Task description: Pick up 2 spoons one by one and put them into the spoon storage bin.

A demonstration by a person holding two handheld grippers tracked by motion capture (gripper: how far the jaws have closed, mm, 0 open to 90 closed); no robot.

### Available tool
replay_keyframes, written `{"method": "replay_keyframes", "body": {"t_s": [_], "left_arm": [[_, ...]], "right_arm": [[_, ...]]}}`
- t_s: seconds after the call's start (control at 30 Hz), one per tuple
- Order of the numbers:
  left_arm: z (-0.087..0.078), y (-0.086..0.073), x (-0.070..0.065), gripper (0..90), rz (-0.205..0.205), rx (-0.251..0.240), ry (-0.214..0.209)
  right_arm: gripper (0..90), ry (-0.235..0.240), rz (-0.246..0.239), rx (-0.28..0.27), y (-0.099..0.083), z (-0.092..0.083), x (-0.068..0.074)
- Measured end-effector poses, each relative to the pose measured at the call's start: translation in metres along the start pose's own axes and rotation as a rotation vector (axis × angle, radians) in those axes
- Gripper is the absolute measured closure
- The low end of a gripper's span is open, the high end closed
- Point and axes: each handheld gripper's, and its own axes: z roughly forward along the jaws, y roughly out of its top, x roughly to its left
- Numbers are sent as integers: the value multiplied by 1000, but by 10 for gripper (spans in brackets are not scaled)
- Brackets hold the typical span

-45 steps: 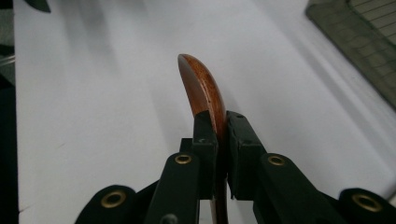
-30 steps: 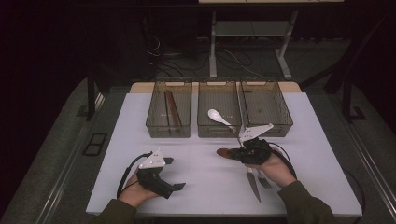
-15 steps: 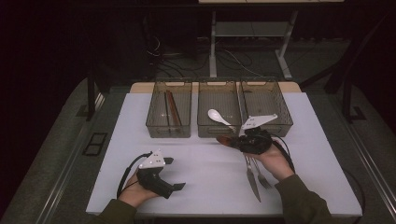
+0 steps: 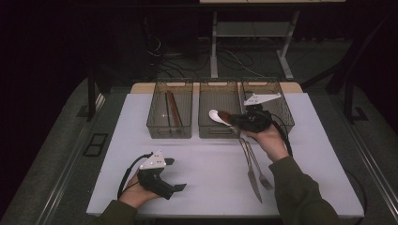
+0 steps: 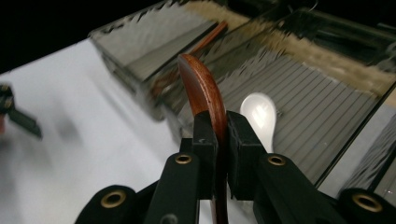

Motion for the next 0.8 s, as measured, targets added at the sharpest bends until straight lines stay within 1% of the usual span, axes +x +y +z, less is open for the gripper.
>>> {"method": "replay_keyframes", "body": {"t_s": [0.07,0.17,0.3,0.4,0.57,0.63,0.8], "left_arm": [[0,0,0,0,-1,-2,0],[-1,0,0,0,1,-1,-2],[-1,0,0,0,8,-4,-5],[-1,0,0,0,1,-9,-6],[-1,1,0,0,1,-13,-7],[-1,1,1,0,4,-17,-9],[-3,1,0,0,8,-18,-13]], "right_arm": [[830,-7,13,-12,8,2,-3],[830,-26,19,-19,18,8,-6],[830,-38,25,-16,29,17,-9],[830,-43,37,-19,38,25,-12],[830,-44,46,-23,51,40,-14],[830,-57,37,-18,55,47,-14],[830,-64,53,-41,65,63,-17]]}}
